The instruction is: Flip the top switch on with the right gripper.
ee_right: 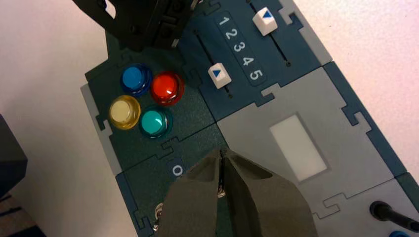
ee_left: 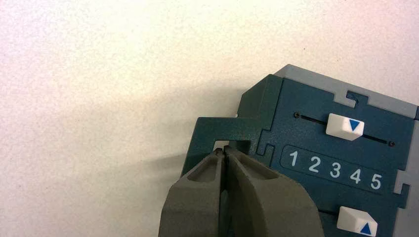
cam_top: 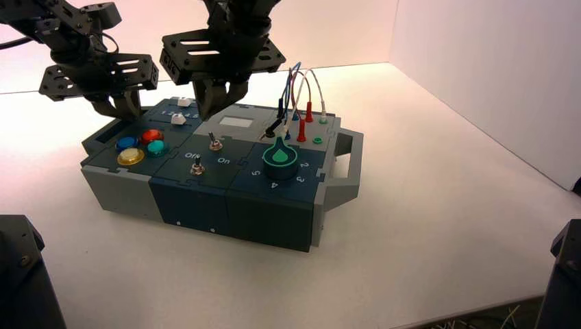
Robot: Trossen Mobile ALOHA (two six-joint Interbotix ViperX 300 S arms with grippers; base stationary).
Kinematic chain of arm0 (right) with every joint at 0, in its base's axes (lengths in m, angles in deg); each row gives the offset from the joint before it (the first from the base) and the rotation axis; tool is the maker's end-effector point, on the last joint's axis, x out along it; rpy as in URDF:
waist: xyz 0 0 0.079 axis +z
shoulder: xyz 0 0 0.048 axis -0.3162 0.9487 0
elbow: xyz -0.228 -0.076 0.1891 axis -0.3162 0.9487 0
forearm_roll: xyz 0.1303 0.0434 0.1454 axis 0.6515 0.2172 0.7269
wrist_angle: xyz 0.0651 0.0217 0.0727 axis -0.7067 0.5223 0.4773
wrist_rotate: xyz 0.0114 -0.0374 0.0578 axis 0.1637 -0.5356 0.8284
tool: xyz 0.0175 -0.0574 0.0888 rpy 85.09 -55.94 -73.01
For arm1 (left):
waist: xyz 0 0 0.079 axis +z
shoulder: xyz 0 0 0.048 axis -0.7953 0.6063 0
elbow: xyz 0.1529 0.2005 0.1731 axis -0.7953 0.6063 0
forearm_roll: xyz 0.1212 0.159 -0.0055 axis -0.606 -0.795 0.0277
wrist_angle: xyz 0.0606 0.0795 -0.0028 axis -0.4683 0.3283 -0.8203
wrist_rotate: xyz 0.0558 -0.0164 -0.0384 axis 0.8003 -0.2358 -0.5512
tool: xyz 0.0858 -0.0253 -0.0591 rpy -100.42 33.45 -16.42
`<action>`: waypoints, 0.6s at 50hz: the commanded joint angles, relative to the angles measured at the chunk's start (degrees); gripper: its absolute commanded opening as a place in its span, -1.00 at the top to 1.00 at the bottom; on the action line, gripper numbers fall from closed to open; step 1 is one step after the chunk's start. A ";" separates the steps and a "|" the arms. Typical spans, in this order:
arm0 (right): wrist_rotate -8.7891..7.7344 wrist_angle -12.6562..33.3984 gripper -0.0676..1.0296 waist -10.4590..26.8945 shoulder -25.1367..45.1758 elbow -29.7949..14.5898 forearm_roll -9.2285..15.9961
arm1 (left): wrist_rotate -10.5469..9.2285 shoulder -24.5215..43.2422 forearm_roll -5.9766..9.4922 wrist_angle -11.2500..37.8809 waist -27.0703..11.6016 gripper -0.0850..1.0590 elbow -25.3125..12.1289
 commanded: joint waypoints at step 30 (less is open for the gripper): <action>0.35 0.35 0.92 2.55 0.00 -1.32 2.02 | -0.26 1.14 0.00 -0.44 -0.18 0.91 -0.97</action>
